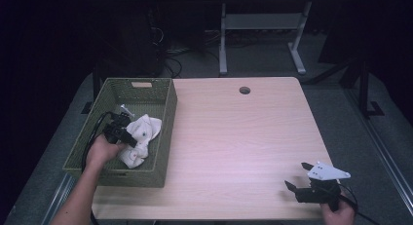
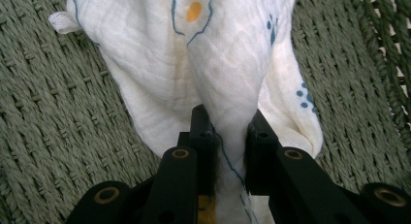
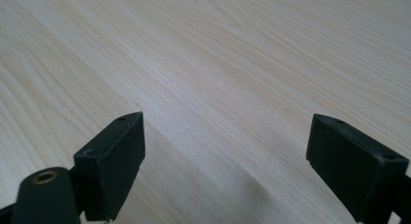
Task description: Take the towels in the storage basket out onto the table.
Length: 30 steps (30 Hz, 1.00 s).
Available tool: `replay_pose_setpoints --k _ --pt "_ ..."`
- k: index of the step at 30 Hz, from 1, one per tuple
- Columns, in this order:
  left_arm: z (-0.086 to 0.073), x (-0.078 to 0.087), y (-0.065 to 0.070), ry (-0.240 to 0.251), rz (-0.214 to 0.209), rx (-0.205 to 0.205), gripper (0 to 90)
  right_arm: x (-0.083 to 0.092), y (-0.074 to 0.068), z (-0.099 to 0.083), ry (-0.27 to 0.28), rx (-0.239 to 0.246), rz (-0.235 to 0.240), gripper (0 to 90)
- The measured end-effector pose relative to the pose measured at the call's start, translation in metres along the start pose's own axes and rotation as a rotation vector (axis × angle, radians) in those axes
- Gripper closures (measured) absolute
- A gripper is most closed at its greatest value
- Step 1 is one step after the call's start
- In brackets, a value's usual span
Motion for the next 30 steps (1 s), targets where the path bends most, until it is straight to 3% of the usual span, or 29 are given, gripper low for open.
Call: replay_pose_setpoints --k 6,17,20,30 --pt "-0.004 0.015 -0.001 0.042 -0.055 0.000 78.0 0.000 0.001 0.000 0.000 0.000 -0.003 13.5" --pt "-0.011 0.051 -0.010 0.185 -0.175 0.042 78.0 0.000 0.001 0.000 0.000 -0.001 -0.009 13.5" --pt "-0.013 0.062 -0.010 0.226 -0.223 0.043 78.0 0.000 0.001 0.000 0.001 0.000 -0.010 13.5" --pt "-0.011 0.094 -0.003 0.320 -0.299 0.024 78.1 0.001 0.001 0.002 0.009 0.001 -0.013 13.5"
Point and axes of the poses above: each handheld gripper's, and its own axes: x roughly backward along the jaws, z roughly out of its top, y roughly to its right, the point moved 7 cm from there along -x, roughly forward along the jaws, and after that the axes turned 8 degrees about -y, right-handed, at the moved point
